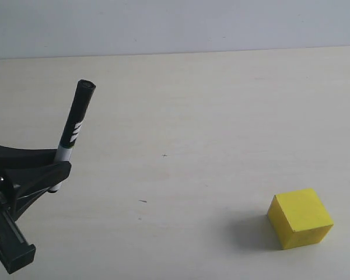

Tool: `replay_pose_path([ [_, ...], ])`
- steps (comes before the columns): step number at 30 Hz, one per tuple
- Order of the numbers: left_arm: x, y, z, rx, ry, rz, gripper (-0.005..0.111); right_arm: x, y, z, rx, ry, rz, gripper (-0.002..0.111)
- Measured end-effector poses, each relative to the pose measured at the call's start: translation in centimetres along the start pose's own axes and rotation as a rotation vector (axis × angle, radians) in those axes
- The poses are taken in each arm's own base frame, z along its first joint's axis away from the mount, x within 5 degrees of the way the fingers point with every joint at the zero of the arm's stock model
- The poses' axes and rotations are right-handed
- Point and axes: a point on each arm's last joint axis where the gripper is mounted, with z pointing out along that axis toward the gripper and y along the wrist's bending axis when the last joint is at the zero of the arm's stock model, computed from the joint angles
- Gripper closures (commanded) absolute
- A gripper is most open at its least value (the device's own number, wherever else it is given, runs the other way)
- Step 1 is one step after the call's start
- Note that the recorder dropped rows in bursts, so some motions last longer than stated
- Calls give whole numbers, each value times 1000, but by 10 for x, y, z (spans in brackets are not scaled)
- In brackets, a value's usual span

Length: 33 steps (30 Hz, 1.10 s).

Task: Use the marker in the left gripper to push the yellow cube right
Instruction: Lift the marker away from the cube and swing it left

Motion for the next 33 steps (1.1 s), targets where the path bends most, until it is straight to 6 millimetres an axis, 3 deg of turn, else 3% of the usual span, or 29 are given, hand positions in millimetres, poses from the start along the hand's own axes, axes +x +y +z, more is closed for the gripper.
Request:
replay_pose_path([
  [24,-4,0,0,-1,-25,0,107,0,0,0,0,0,0,108],
  [28,-12,1,-17,-12,-138,-8,107,0,0,0,0,0,0,108],
  [33,4,-1,-44,-22,-259,-45,107,0,0,0,0,0,0,108],
])
